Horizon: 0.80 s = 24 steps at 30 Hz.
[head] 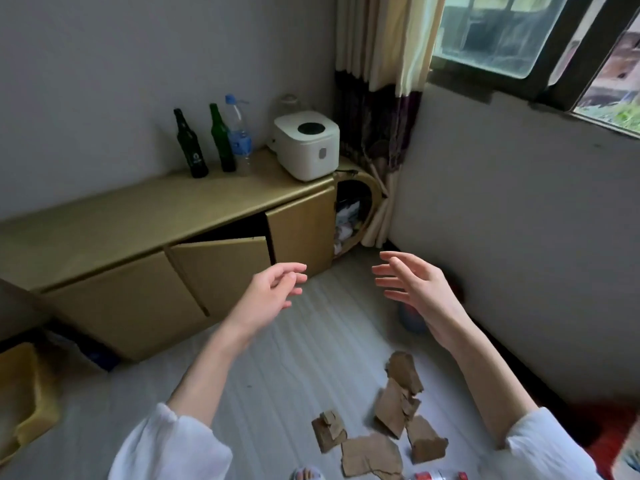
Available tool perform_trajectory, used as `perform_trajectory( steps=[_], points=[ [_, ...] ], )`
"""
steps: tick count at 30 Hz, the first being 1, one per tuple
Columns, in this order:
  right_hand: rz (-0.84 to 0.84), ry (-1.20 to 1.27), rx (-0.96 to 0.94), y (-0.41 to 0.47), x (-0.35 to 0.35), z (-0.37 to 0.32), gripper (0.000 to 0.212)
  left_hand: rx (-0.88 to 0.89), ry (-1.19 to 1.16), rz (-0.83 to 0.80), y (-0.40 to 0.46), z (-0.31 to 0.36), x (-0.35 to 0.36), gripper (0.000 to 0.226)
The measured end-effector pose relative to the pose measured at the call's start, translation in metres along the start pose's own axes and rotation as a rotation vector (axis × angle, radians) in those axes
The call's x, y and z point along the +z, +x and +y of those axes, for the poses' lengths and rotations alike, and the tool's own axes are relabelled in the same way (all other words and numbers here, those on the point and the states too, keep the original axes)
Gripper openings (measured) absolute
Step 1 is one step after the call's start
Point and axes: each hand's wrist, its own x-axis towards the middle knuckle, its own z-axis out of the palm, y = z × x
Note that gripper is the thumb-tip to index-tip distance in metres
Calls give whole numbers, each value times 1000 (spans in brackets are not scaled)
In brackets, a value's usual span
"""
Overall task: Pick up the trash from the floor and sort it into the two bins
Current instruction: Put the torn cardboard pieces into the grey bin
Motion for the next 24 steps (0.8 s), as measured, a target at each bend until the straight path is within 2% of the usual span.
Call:
perform_trajectory(
  steps=[6, 11, 18, 24],
  points=[
    [88, 4, 21, 81, 5, -12, 24, -14, -20, -72, 104, 9, -15, 25],
    [236, 53, 86, 148, 0, 0, 24, -21, 25, -242, 203, 12, -3, 25],
    [547, 141, 213, 251, -11, 25, 23, 6, 175, -559, 371, 18, 30, 24],
    [786, 263, 309, 286, -22, 45, 21, 43, 343, -829, 457, 18, 88, 25]
  ],
)
